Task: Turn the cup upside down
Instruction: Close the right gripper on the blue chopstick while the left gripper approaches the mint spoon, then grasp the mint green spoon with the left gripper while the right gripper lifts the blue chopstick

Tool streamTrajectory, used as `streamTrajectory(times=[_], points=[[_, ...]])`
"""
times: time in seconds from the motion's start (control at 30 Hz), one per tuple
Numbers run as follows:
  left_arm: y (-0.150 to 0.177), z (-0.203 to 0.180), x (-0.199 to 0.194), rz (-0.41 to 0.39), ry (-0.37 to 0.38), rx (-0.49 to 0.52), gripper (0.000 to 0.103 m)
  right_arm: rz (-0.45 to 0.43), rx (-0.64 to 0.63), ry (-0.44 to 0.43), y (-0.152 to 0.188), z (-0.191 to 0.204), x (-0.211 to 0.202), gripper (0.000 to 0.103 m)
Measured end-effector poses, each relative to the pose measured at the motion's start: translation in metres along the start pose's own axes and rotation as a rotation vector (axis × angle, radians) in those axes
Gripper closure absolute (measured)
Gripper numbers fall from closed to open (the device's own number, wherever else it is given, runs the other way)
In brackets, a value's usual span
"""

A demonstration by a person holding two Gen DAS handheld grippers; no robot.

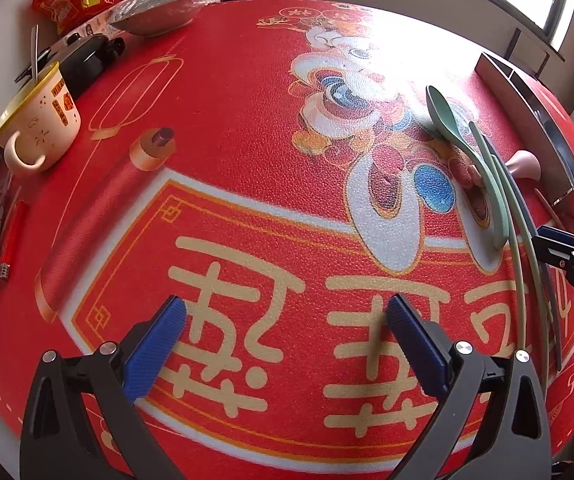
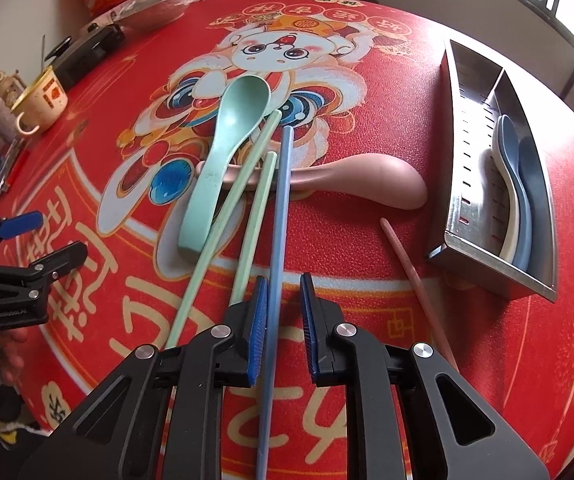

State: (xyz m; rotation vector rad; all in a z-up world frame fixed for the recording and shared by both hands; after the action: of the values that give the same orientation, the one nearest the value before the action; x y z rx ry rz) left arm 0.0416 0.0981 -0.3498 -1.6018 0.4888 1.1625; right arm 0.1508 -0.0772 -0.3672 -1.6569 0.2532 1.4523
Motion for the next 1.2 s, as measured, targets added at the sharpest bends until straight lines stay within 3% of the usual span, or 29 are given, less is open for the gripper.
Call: streamTrajectory(times=[0.33,0.4,0.6,0.93,0.97,1.03,1.2], points=[[0.003,-0.002,-0.003,-0.005,-0.023,-0.027,0.005,-0.023,-0.032,-0.011,0.007,-0.003,-0.005,0.091],[0.004,-0.001,-0.003,-0.002,-0.024,-0.027,0.005,-0.026,-0.025,-0.01,0.008,-0.004,-0.007,0.096],[0.004,-0.001,-0.003,0.007,-0.024,-0.031,0.005,-0.022,0.032,-0.052,0.015,-0.012,-0.012,0.097],[-0.007,0.0,0.003,0.078,-0.018,-0.045,0.006,-0.113,0.114,-0.133,0.018,-0.028,-0.043,0.097],[-0.009,-0.001,0.003,0.085,-0.007,-0.047,0.006,-0.112,0.109,-0.136,0.018,-0.027,-0.043,0.097],[-0.016,-0.004,0.0,0.074,0.042,-0.054,0.02,-0.098,0.096,-0.131,0.021,-0.026,-0.042,0.097],[-0.038,-0.027,-0.011,0.031,0.16,-0.045,0.036,-0.05,0.102,-0.134,0.03,-0.027,-0.033,0.097]])
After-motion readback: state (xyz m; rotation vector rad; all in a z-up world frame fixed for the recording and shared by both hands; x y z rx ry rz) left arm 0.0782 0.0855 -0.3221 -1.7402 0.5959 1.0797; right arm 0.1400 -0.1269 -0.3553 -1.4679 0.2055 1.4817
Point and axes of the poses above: each gripper's, at about its wrist camera, not at the fingertips, and x roughly the way its jaws point, z to its left, y to its underside, the point moved 1 cm from there along x, roughly the way its jaws point, and after that the axes turned 5 degrees about -z, right-handed, at the moved point
